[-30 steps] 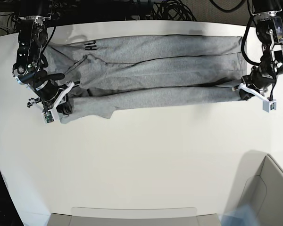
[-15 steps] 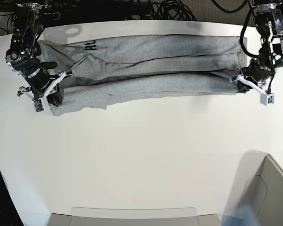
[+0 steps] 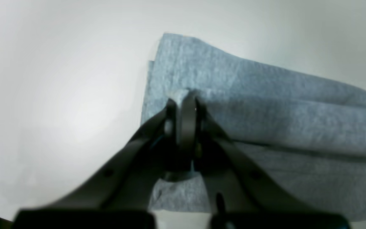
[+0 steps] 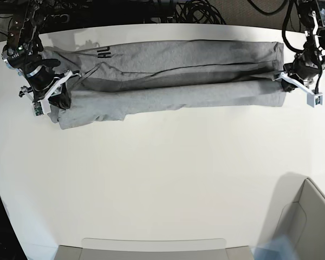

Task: Fold the T-shirt properly
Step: 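Lower the folded edge onto the shirt and release both grippers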

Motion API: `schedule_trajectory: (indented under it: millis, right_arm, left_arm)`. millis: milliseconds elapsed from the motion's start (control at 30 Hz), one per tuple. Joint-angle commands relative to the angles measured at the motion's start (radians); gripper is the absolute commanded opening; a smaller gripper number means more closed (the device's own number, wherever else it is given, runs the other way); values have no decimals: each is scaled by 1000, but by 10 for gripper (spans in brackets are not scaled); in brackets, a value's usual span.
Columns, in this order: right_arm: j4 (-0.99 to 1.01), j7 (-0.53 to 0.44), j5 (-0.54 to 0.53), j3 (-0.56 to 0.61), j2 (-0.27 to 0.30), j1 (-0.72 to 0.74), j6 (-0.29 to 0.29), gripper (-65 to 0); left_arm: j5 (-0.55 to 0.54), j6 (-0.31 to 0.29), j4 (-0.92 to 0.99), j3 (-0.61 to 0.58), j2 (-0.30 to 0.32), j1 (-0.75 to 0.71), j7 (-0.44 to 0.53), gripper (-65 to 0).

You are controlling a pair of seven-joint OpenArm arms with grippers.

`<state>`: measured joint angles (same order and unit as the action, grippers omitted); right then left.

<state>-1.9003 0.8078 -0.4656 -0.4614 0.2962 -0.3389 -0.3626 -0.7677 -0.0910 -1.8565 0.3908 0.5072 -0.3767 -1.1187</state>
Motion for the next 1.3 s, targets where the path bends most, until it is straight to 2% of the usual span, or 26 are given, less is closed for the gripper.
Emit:
schedule_trajectory:
  millis: [0, 500, 533, 600, 667, 700, 767, 833, 1133, 1267]
  right_arm:
    - [-26, -14, -11, -7, 28, 1, 0, -650]
    - [-25, -15, -8, -6, 30, -111, 0, -650]
    - [-25, -15, -8, -4, 30, -111, 0, -650]
    - [-25, -15, -8, -3, 30, -113, 0, -650]
    - [-25, -15, -8, -4, 30, -119, 0, -581]
    - [-26, -15, -8, -6, 30, -121, 0, -549]
    - [-28, -15, -8, -6, 30, -125, 0, -487]
    - [-26, -15, -8, -6, 31, -125, 0, -463]
    - [-21, -15, -9, 2, 33, -119, 0, -473]
    - [8, -15, -11, 2, 38, -118, 0, -473]
  left_arm:
    - [-5, 0, -15, 4, 17, 3, 2, -650]
    - [-2, 0, -5, -2, 12, -52, -5, -650]
    - [-2, 0, -5, -2, 12, -52, -4, -635]
    - [-2, 0, -5, 0, 12, -57, 2, -544]
    - [-2, 1, -9, 0, 11, -66, 16, -435]
    - [-2, 1, -9, 0, 11, -74, 33, -407]
    - [-2, 4, -7, 0, 9, -86, 56, -408]
    - [-2, 4, -7, -2, 9, -89, 61, -410]
    - [-3, 0, 59, -2, 15, -80, 71, -408]
    - [-5, -2, 149, -40, 21, -69, 154, -408]
